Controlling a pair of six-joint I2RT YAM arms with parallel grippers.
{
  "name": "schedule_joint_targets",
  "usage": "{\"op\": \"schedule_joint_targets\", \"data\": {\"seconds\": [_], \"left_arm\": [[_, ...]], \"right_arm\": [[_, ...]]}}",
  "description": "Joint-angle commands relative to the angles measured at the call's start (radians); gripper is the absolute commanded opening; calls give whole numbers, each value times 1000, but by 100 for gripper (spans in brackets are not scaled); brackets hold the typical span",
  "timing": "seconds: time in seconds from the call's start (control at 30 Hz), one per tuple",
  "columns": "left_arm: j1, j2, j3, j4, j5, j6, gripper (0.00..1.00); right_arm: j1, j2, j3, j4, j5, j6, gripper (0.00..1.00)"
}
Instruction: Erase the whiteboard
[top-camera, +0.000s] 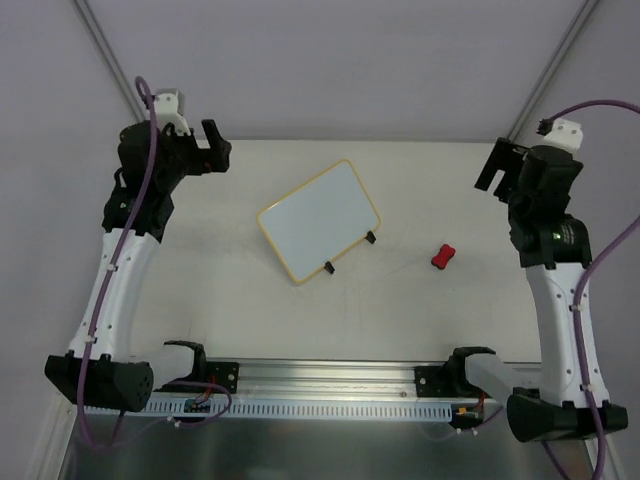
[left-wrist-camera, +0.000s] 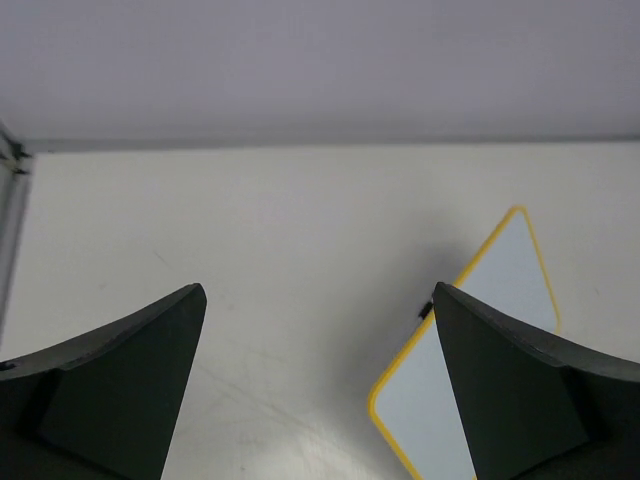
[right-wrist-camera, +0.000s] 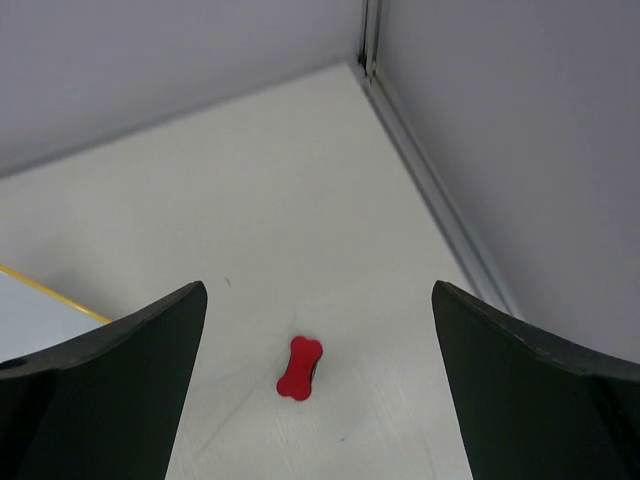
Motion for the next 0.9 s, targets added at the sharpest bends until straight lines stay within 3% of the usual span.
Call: {"op": "schedule_joint_targets", "data": {"seconds": [0.0, 0.27, 0.87], "left_arm": [[-10, -73, 178, -114, -215, 29, 99], [-14, -211, 345, -189, -315, 137, 99], [-54, -328, 419, -188, -409, 201, 99]], "right_arm": [[-7, -99, 137, -32, 15, -183, 99], [-3, -187, 381, -29, -69, -253, 99], [7, -211, 399, 29, -156, -260, 99]]}}
